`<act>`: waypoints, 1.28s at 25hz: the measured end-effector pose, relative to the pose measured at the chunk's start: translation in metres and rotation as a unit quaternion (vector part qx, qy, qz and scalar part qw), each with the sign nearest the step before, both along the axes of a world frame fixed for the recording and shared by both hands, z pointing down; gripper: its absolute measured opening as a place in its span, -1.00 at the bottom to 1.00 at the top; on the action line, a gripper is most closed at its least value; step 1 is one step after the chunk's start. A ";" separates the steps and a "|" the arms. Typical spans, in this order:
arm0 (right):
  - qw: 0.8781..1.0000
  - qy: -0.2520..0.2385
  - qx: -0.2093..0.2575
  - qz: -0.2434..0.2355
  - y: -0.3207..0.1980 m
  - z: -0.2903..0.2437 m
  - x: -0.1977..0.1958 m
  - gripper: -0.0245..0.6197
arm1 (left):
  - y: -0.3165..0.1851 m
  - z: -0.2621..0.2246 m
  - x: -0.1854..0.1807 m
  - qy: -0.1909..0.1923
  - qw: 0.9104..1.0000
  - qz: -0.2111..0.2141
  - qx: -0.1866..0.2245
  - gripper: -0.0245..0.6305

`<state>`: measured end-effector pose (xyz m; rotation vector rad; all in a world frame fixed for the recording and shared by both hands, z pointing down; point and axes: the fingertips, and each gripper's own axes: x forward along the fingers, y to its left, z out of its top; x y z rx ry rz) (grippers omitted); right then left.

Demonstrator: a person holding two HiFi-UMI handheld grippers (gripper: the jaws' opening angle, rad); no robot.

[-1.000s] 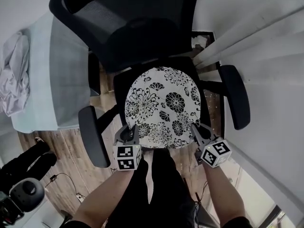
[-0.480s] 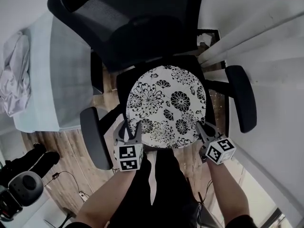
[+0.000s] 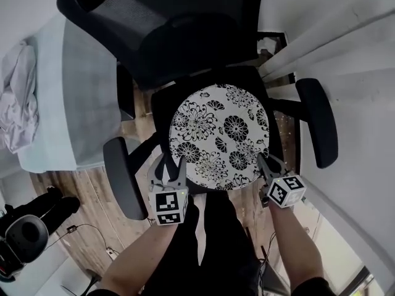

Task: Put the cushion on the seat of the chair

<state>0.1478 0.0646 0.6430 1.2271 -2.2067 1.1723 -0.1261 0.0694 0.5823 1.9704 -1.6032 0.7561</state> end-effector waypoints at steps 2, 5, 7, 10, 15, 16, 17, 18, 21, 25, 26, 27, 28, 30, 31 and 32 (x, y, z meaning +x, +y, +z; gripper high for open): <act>1.000 0.002 -0.003 0.011 0.003 0.004 0.005 -0.81 | -0.003 -0.011 0.004 0.000 1.000 0.008 0.017 -0.34; 1.000 0.011 -0.012 0.020 0.004 0.010 0.010 -0.81 | -0.009 -0.024 0.009 0.008 0.999 0.017 0.033 -0.33; 0.999 0.023 -0.020 0.020 0.003 0.018 0.014 -0.81 | -0.014 -0.031 0.010 0.014 0.999 0.022 0.043 -0.33; 0.998 0.045 -0.025 0.020 0.004 0.028 0.023 -0.81 | -0.018 -0.039 0.013 0.022 0.998 0.030 0.051 -0.33; 0.995 0.093 -0.025 0.034 0.004 0.037 0.034 -0.71 | -0.024 -0.056 0.008 0.021 0.996 0.060 0.057 -0.34; 0.994 0.099 -0.028 0.042 0.004 0.039 0.037 -0.66 | -0.026 -0.056 0.008 0.021 0.996 0.067 0.055 -0.34; 0.993 0.103 -0.029 0.051 0.005 0.041 0.040 -0.63 | -0.027 -0.055 0.007 0.021 0.996 0.071 0.052 -0.33; 0.992 0.107 -0.029 0.058 0.007 0.043 0.044 -0.62 | -0.028 -0.055 0.007 0.022 0.996 0.074 0.050 -0.33; 0.988 0.129 -0.022 0.077 0.012 0.045 0.061 -0.54 | -0.029 -0.061 0.012 0.025 0.995 0.086 0.053 -0.33; 0.982 0.151 -0.010 0.113 0.019 0.032 0.085 -0.43 | -0.028 -0.077 0.023 0.030 0.992 0.105 0.066 -0.34; 0.981 0.153 -0.005 0.119 0.021 0.025 0.089 -0.43 | -0.027 -0.082 0.026 0.031 0.991 0.109 0.068 -0.33; 0.980 0.154 0.003 0.124 0.024 0.016 0.092 -0.43 | -0.026 -0.087 0.029 0.032 0.991 0.113 0.070 -0.34; 0.979 0.155 0.011 0.129 0.026 0.007 0.094 -0.43 | -0.025 -0.092 0.032 0.034 0.990 0.117 0.073 -0.34; 0.978 0.157 0.031 0.136 0.029 -0.015 0.096 -0.44 | -0.023 -0.104 0.037 0.037 0.988 0.125 0.081 -0.34; 0.977 0.155 0.042 0.138 0.030 -0.027 0.094 -0.44 | -0.024 -0.111 0.038 0.038 0.987 0.129 0.086 -0.33; 0.977 0.153 0.053 0.139 0.030 -0.039 0.092 -0.44 | -0.025 -0.117 0.040 0.039 0.986 0.132 0.092 -0.33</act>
